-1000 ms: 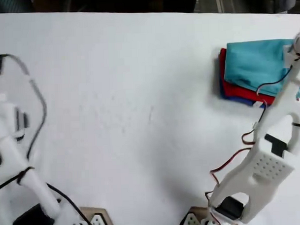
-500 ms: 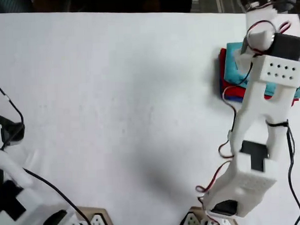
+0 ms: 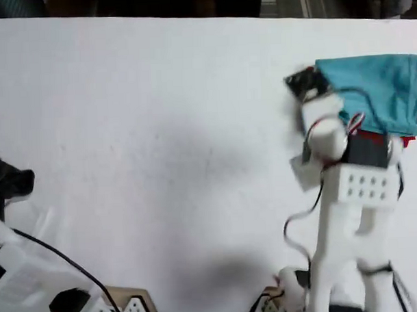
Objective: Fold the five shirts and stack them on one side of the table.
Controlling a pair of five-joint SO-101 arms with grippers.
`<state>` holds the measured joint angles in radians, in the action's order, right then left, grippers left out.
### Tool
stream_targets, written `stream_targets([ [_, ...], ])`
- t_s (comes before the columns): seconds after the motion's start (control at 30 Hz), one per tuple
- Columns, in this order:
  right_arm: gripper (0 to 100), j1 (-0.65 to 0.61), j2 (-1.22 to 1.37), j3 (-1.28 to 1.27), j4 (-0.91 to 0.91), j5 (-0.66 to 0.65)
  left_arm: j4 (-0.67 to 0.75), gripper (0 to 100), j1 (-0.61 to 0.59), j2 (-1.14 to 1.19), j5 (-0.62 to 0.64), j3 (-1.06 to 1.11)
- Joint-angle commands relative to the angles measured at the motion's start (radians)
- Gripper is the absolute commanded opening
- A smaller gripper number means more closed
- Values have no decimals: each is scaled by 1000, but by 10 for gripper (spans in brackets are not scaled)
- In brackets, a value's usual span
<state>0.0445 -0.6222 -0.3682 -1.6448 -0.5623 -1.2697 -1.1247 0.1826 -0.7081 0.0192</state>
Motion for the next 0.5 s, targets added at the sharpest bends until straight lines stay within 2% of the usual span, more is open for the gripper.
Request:
stream_targets([
  [0.0,230,-62,-159,-150,71,3,-58,181,-66,-5,-69,-31],
  [0.17,230,-185,-259,-252,96,11,-61,185,-98,-5,-137,44],
  [0.27,230,-234,-278,-269,93,11,-43,238,-91,-5,-161,130],
  [0.33,230,-242,-282,-273,90,11,14,270,-86,-5,-164,185],
  [0.47,230,-240,-283,-302,88,11,166,263,-87,-5,-164,277],
])
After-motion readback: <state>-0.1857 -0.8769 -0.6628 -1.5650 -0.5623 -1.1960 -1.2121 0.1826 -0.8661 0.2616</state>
